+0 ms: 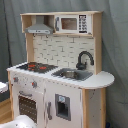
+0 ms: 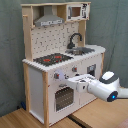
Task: Play with the kitchen
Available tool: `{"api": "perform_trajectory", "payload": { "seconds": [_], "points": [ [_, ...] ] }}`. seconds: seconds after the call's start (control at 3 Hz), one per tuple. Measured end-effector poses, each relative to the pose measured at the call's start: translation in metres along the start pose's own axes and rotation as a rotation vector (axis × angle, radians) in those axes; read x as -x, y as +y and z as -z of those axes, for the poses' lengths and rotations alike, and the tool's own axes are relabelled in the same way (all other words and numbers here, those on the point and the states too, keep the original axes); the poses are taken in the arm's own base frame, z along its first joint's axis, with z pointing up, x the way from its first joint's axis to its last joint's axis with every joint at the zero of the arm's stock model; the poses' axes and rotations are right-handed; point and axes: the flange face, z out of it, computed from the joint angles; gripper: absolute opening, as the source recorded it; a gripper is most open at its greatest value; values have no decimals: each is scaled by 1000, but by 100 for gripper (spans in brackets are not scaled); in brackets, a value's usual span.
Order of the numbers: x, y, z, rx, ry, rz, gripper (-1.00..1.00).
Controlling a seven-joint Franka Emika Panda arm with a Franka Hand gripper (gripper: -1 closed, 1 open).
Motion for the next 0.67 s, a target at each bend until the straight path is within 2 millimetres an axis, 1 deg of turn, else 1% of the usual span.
{"api": "perform_trajectory", "payload": {
  "seconds": [0.33,0.67],
  "points": [
    [0,-13,-15,-26,-16,-81,100],
    [-2,-34,-51,-66,-13,-52,100]
  ]
}}
